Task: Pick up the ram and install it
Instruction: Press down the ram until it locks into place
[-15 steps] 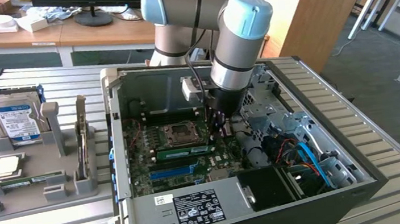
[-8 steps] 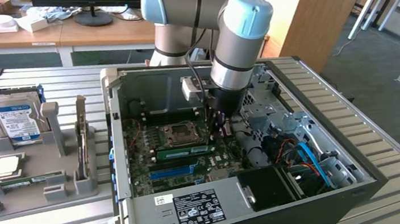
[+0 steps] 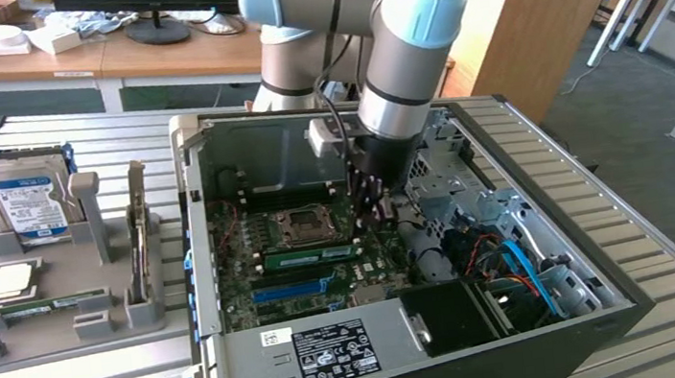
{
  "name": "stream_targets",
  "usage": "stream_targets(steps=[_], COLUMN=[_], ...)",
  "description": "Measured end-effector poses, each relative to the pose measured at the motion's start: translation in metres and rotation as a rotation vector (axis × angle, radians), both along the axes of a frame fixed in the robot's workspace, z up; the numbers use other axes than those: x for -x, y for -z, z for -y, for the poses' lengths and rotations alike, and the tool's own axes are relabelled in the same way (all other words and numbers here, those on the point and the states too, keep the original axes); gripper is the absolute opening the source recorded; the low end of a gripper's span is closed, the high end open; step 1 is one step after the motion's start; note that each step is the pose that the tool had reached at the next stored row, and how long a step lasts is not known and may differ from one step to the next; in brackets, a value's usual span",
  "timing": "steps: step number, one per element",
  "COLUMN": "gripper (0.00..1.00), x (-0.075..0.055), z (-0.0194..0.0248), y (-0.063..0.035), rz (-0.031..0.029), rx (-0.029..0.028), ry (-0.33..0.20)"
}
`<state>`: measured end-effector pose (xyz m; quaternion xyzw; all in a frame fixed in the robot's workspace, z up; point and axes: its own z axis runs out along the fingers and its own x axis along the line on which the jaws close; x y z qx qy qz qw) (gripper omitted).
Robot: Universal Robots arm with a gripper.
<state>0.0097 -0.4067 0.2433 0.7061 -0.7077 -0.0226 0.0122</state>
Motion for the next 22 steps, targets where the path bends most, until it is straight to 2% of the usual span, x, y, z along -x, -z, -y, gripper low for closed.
stream_targets(steps=[5, 12, 22], gripper=[0.1, 0.1, 0.1], x=[0.0, 0.001, 0.028], z=[0.0, 0.0, -0.0001], y=[-0.0076, -0.0076, -0.0076], rz=[-0.0007, -0.0006, 0.0091], rx=[-0.0001, -0.0001, 0.0], ry=[0.0, 0.0, 0.0])
